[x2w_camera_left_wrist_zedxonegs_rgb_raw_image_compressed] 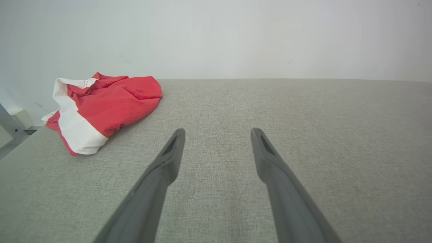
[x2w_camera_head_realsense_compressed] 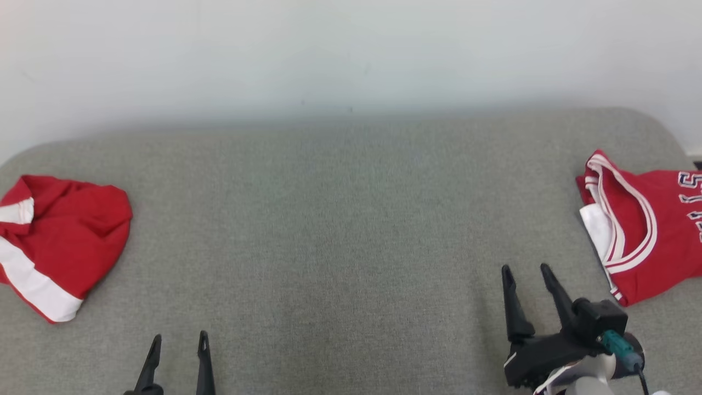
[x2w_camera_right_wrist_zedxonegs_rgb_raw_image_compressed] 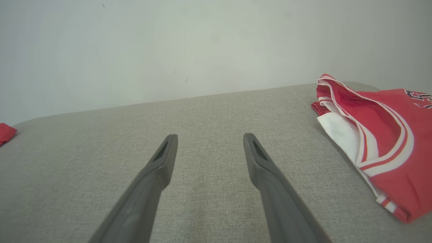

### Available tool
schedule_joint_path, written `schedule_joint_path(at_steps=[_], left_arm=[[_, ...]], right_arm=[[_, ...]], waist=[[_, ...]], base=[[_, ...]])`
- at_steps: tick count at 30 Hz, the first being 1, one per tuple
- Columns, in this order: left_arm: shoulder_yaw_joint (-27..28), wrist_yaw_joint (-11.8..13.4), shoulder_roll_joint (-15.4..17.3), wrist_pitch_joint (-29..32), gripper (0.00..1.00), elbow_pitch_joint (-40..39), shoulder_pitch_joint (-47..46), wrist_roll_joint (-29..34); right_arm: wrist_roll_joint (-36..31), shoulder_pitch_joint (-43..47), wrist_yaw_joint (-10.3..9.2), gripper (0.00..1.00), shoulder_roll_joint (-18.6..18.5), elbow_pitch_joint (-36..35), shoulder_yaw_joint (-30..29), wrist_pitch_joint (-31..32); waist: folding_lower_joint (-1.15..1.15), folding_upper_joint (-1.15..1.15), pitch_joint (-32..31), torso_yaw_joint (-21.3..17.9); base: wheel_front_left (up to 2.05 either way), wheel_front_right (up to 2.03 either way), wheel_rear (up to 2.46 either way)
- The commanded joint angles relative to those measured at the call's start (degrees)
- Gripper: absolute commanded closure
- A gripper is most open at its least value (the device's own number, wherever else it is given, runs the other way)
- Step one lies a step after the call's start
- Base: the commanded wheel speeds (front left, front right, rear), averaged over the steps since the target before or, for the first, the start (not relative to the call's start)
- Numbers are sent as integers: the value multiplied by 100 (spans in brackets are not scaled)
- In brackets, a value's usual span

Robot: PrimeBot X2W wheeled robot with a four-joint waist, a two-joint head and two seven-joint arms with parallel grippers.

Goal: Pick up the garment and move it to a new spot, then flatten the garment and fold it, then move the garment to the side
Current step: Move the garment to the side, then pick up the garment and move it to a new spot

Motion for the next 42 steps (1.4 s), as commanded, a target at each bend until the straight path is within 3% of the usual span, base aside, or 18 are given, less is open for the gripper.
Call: schedule_joint_path(at_steps=[1,13,30,36,42], left_arm=[[47,-6,-11,-17,0,24,96,-11],[205,78,-14,-17,0,-47,352,-81],[323,172,-14,-17,0,-188,468,-152],[276,226,-14,-17,0,-207,477,-169],[303,219,-13,-17,0,-158,478,-139]], right_arm=[[-32,91,-15,0,42,-49,13,-4],[-102,511,-15,0,226,-538,182,-4],[27,646,-15,0,249,-618,244,-3],[58,694,-15,0,251,-604,270,-3],[102,755,-15,0,252,-555,325,-3]], waist=[[2,1,-244,7],[2,1,-571,-97],[2,1,-602,-70],[2,1,-545,172],[2,1,-548,758]], base=[[0,0,0],[0,0,0],[0,0,0],[0,0,0],[0,0,0]])
